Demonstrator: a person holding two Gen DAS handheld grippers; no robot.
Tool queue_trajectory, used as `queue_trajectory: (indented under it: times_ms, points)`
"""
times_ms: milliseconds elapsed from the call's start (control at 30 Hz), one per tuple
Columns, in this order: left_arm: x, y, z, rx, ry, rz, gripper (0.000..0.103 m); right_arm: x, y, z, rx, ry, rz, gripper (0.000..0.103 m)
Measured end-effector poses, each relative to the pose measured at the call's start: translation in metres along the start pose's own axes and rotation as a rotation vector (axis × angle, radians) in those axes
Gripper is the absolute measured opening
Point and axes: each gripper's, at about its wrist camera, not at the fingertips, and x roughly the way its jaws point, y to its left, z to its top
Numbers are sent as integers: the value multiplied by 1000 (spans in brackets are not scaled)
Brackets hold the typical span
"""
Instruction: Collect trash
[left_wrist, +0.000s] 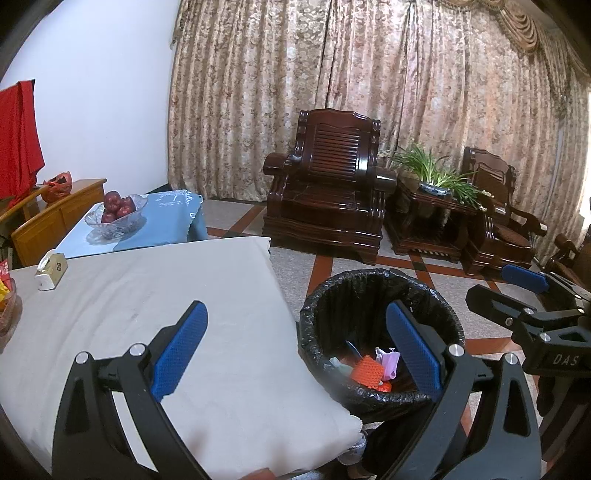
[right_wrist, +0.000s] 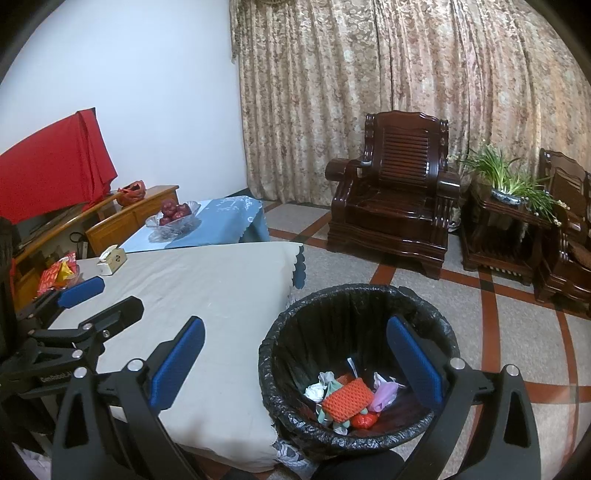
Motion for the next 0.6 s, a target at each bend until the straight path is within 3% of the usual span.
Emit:
queue_trajectory:
  times_ms: [600]
  points:
    - [0,4,0,0,1,2,95,0,1,0,0,0,0,97]
